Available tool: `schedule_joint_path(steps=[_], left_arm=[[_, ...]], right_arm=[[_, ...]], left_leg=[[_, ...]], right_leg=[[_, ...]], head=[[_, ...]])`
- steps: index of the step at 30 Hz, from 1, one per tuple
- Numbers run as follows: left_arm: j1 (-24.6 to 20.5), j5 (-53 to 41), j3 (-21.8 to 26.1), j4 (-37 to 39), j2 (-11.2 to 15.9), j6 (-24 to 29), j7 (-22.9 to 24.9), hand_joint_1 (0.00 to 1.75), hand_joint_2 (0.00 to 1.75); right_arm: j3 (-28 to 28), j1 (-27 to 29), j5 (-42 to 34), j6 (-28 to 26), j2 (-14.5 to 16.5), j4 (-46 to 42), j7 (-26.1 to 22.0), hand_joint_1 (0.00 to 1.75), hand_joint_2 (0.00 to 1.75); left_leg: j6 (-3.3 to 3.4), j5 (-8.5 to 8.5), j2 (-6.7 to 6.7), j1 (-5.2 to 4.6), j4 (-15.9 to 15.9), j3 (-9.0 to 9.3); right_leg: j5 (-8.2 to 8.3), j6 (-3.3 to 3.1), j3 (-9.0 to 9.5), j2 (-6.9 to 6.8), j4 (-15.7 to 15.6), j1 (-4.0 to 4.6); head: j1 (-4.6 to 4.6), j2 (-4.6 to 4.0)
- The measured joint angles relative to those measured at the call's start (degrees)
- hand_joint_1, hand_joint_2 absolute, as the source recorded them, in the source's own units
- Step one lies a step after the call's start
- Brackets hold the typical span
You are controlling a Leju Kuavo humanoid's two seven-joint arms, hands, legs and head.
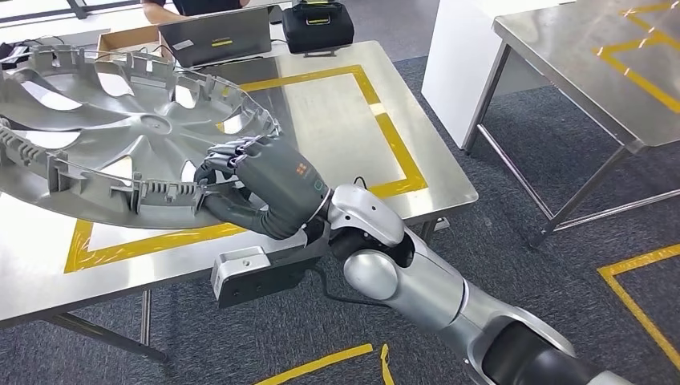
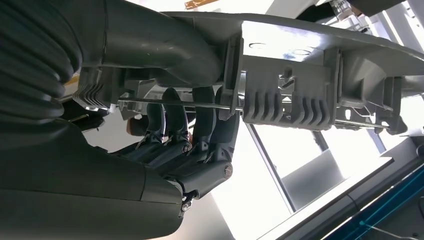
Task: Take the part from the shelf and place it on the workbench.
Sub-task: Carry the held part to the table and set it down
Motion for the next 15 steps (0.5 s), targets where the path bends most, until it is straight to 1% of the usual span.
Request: schedule_joint_path(steps=[1, 2, 3, 4, 5, 7, 8, 9, 10, 11, 12, 13, 14, 15], left_arm=[[0.0, 0.0, 0.0, 0.0, 0.0, 0.0, 0.0, 0.0, 1.75], [0.0, 0.0, 0.0, 0.0, 0.0, 0.0, 0.0, 0.0, 1.75], [0.0, -0.1, 0.0, 0.0, 0.0, 0.0, 0.0, 0.0, 1.75], [-0.1, -0.1, 0.0, 0.0, 0.0, 0.0, 0.0, 0.0, 1.75], [-0.1, -0.1, 0.0, 0.0, 0.0, 0.0, 0.0, 0.0, 1.75], [-0.1, -0.1, 0.0, 0.0, 0.0, 0.0, 0.0, 0.0, 1.75], [-0.1, -0.1, 0.0, 0.0, 0.0, 0.0, 0.0, 0.0, 1.75], [-0.1, -0.1, 0.0, 0.0, 0.0, 0.0, 0.0, 0.0, 1.75], [-0.1, -0.1, 0.0, 0.0, 0.0, 0.0, -0.1, 0.0, 1.75], [-0.2, -0.1, 0.0, 0.0, 0.0, 0.0, -0.1, 0.0, 1.75], [-0.2, -0.1, 0.0, 0.0, 0.0, 0.0, -0.1, 0.0, 1.75], [-0.2, -0.1, 0.0, 0.0, 0.0, 0.0, -0.1, 0.0, 1.75], [-0.2, -0.1, 0.0, 0.0, 0.0, 0.0, 0.0, 0.0, 1.75], [-0.2, -0.2, 0.0, 0.0, 0.0, -0.1, 0.1, 0.0, 1.75]], right_arm=[[0.0, 0.0, 0.0, 0.0, 0.0, 0.0, 0.0, 1.75, 1.75], [0.0, 0.1, 0.0, 0.0, 0.0, 0.0, 0.0, 1.75, 1.75], [0.0, 0.0, 0.0, 0.0, 0.0, 0.0, 0.0, 1.75, 1.75], [0.0, 0.0, 0.0, 0.0, 0.0, 0.0, 0.0, 1.75, 1.75], [0.0, 0.0, 0.0, 0.0, 0.0, 0.1, 0.0, 1.75, 1.75], [0.0, -0.1, 0.1, 0.0, 0.0, 0.1, 0.0, 1.75, 1.75], [0.0, -0.1, 0.1, 0.0, 0.0, 0.1, 0.0, 1.75, 1.75], [-0.1, -0.2, 0.1, 0.0, 0.0, 0.1, 0.0, 1.75, 1.75], [-0.1, -0.3, 0.0, 0.0, 0.0, 0.2, 0.0, 1.75, 1.75], [-0.1, -0.4, 0.0, 0.0, 0.0, 0.3, 0.0, 1.75, 1.75], [-0.1, -0.5, 0.0, 0.1, -0.1, 0.5, 0.0, 1.75, 1.75], [-0.1, -0.6, -0.1, 0.2, -0.1, 0.8, 0.0, 1.75, 1.75], [-0.1, -0.8, -0.1, 0.3, -0.1, 1.3, 0.1, 1.75, 1.75], [-0.1, -1.1, -0.3, 0.5, -0.1, 1.9, 0.3, 1.75, 1.75]], left_leg=[[0.19, 2.74, 0.0, -0.01, -3.4, 1.05], [0.44, 5.2, 0.01, -0.06, -7.4, 2.52], [0.71, 6.74, 0.01, -0.16, -11.1, 4.0], [0.99, 7.45, 0.0, -0.29, -13.6, 4.97], [1.28, 7.28, -0.01, -0.42, -14.6, 5.38], [1.87, 6.88, -0.03, -0.42, -15.0, 5.6], [2.19, 6.78, -0.04, -0.32, -15.2, 5.84], [2.53, 6.67, -0.03, -0.19, -15.4, 6.15], [2.84, 6.54, -0.03, -0.07, -15.6, 6.49], [3.06, 6.31, -0.03, -0.08, -15.6, 6.75], [3.22, 6.07, -0.02, -0.09, -15.6, 6.99], [3.26, 5.81, -0.02, -0.09, -15.6, 7.26], [3.23, 5.51, -0.04, -0.09, -15.6, 7.6], [3.14, 5.19, -0.07, -0.08, -15.5, 8.02]], right_leg=[[-0.41, 0.11, 0.56, 0.07, 0.0, 0.01], [-0.83, 0.28, 1.04, 0.1, 0.1, 0.02], [-1.21, 0.53, 1.31, 0.15, 0.1, 0.11], [-1.46, 0.8, 1.39, 0.2, 0.2, 0.18], [-1.63, 1.1, 1.33, 0.24, 0.2, 0.24], [-1.89, 1.72, 1.31, 0.27, 0.0, 0.25], [-2.2, 2.04, 1.28, 0.23, 0.3, 0.24], [-2.91, 2.36, 0.74, 0.16, 1.6, 0.21], [-4.1, 2.63, -0.55, 0.09, 4.2, 0.17], [-5.55, 2.81, -2.51, 0.02, 7.8, 0.08], [-6.98, 2.93, -4.93, -0.02, 12.0, 0.0], [-7.75, 3.02, -7.11, -0.05, 15.3, -0.07], [-7.35, 3.09, -8.46, -0.08, 16.8, -0.14], [-5.75, 3.11, -8.68, -0.13, 16.0, -0.22]], head=[[0.0, 0.0], [-0.01, 0.0], [-0.05, 0.0], [-0.07, 0.0], [-0.08, 0.0], [-0.05, 0.0], [-0.01, 0.0], [0.08, 0.0], [0.15, 0.0], [0.24, 0.0], [0.29, 0.0], [0.31, 0.0], [0.32, 0.0], [0.32, 0.0]])
